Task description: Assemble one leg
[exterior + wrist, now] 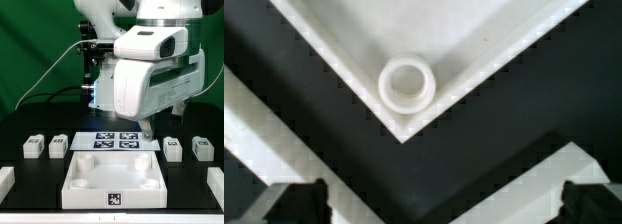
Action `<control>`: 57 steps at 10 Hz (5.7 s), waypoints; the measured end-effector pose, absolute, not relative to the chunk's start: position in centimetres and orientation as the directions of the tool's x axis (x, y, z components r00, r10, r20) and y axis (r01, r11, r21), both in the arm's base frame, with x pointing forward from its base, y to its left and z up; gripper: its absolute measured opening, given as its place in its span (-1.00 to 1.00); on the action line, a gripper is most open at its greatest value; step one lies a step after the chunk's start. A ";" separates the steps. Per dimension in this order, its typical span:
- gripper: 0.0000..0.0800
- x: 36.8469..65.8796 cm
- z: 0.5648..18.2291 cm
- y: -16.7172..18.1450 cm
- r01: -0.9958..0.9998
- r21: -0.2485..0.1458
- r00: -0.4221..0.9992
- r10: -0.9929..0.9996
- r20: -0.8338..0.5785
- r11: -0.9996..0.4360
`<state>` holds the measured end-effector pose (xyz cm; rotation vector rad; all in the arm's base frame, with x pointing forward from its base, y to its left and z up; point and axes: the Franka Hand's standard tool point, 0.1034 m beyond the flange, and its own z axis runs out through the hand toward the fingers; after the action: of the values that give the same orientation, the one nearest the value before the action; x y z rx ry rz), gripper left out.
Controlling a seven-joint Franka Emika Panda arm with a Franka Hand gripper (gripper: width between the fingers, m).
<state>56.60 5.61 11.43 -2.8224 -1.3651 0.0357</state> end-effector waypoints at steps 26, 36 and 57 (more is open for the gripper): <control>-0.62 43.3 0.7 -3.2 0.998 -0.060 0.017 1.000 0.017 -0.016; -0.85 44.9 1.0 -2.5 0.999 -0.037 0.014 1.000 0.023 -0.013; 0.62 49.4 0.6 5.3 1.000 0.005 0.019 0.996 0.089 -0.020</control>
Offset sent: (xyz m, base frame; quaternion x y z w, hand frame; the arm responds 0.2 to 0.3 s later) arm 0.0000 0.0000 0.0000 0.0000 0.0000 0.0000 1.0000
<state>49.43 5.26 0.63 -2.1995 -2.1570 -0.1033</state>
